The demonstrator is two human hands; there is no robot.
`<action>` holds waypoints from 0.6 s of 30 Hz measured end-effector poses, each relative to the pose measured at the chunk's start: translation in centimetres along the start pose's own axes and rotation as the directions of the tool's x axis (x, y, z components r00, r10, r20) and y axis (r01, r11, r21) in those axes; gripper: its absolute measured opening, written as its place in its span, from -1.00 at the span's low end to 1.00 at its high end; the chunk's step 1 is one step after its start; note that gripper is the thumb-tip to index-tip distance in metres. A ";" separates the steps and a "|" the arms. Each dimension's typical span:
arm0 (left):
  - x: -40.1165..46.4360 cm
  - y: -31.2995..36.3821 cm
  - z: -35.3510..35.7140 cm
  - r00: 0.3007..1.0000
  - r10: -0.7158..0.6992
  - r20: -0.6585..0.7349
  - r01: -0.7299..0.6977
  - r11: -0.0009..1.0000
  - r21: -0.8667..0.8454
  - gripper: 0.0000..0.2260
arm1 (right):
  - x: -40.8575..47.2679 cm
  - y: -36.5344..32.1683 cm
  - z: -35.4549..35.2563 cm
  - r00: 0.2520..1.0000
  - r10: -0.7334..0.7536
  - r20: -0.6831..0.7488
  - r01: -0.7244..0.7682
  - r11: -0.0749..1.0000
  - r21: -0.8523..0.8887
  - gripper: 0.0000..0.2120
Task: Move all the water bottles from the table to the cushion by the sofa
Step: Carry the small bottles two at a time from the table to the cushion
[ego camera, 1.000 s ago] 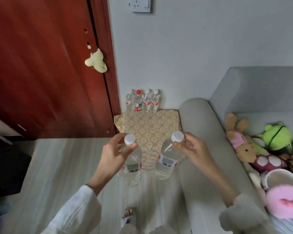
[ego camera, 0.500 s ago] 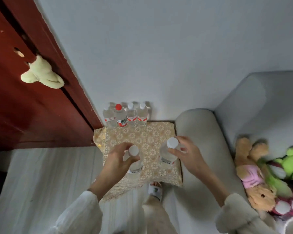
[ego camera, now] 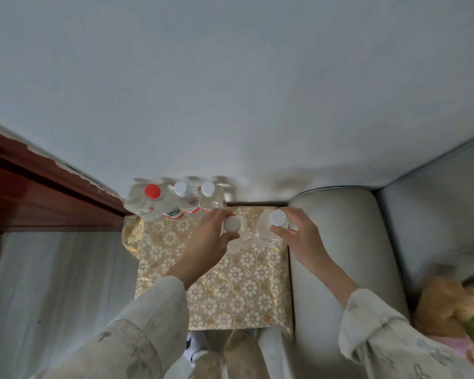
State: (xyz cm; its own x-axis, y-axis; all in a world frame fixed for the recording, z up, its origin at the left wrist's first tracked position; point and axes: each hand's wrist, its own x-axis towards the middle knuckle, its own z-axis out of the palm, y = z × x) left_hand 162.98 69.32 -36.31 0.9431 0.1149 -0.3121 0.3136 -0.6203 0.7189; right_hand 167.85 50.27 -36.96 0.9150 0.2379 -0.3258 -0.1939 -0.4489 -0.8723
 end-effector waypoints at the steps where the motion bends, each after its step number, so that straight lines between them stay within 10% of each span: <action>1: 1.0 0.0 0.4 1.000 0.006 -0.002 -0.006 1.000 0.018 -0.70 | 1.0 0.4 0.0 1.000 0.005 0.007 -0.005 1.000 -0.008 -0.70; 18: 9.7 0.9 3.2 0.993 -0.062 -0.104 0.080 0.982 0.174 -0.69 | 10.0 3.4 0.7 0.994 -0.019 0.107 0.019 1.000 -0.001 -0.64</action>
State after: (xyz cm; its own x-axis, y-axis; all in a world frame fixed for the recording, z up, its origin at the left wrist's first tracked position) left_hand 172.09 67.45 -40.68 0.9282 0.2335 -0.2897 0.3636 -0.7346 0.5729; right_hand 176.08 51.76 -43.45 0.8756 0.3366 -0.3464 -0.1761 -0.4453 -0.8779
